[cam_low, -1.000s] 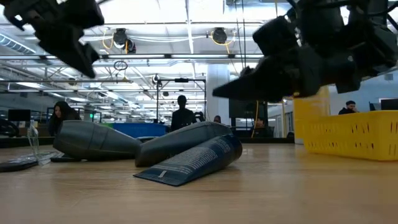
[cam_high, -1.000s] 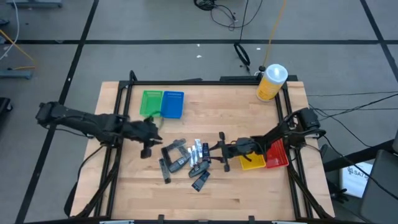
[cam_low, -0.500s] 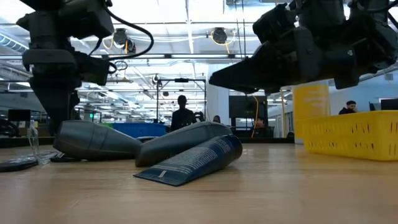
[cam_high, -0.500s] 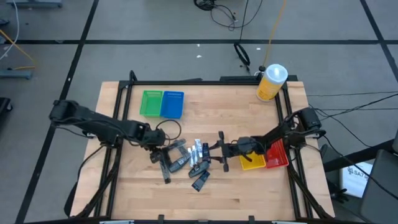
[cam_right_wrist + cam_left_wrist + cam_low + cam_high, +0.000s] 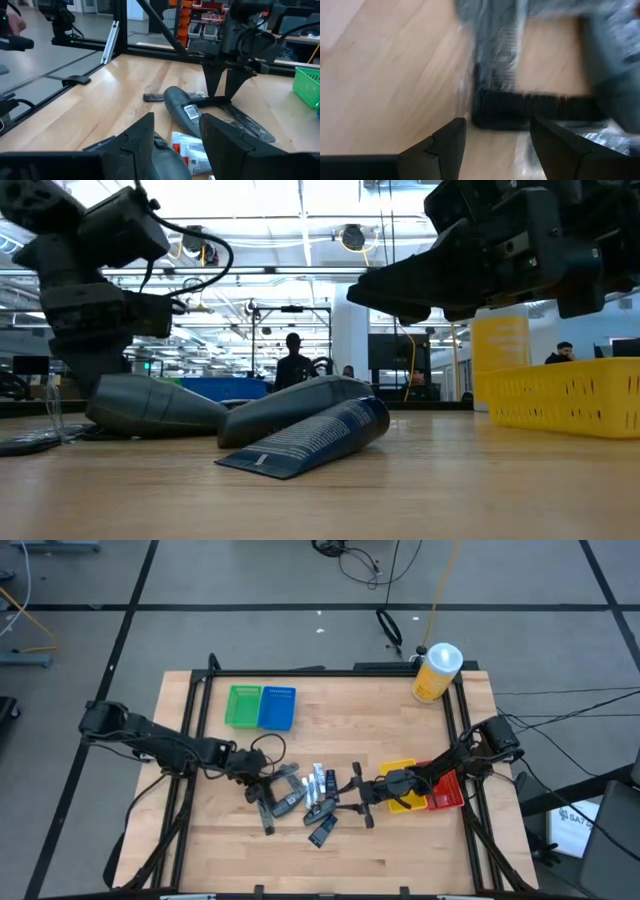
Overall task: Pick & Place Travel size toiletries
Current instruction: Put the black comb into the blue bin, then put the black shaving cream into the red bin
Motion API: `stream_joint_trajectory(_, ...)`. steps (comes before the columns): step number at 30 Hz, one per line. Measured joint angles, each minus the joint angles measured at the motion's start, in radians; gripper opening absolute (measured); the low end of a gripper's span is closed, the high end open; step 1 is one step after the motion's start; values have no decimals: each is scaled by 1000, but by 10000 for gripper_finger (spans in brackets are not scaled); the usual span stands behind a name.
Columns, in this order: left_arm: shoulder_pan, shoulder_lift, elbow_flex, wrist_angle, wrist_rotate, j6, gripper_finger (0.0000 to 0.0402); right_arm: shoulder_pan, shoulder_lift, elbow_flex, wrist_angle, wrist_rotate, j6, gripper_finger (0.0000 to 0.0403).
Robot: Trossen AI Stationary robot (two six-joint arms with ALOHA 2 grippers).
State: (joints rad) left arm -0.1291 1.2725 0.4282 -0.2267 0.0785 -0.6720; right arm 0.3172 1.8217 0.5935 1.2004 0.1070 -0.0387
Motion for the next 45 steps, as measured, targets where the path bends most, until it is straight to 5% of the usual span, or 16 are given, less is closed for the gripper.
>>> stream_joint_trajectory(12, 0, 2, -125, 285, -21, 87, 148, -1, 0, 0, -2, 1, -1, 153)
stream_joint_trajectory(25, 0, 4, -173, 449, -87, 193, 6, -2, 0, 0, -1, 2, -3, 153)
stream_joint_trajectory(38, -11, -68, -163, 582, -119, 289, 3, -3, 0, 14, -28, 11, -26, 153)
stream_joint_trajectory(45, -55, -64, -161, 839, -140, 449, 10, -2, 0, 191, -411, 169, 64, 168)
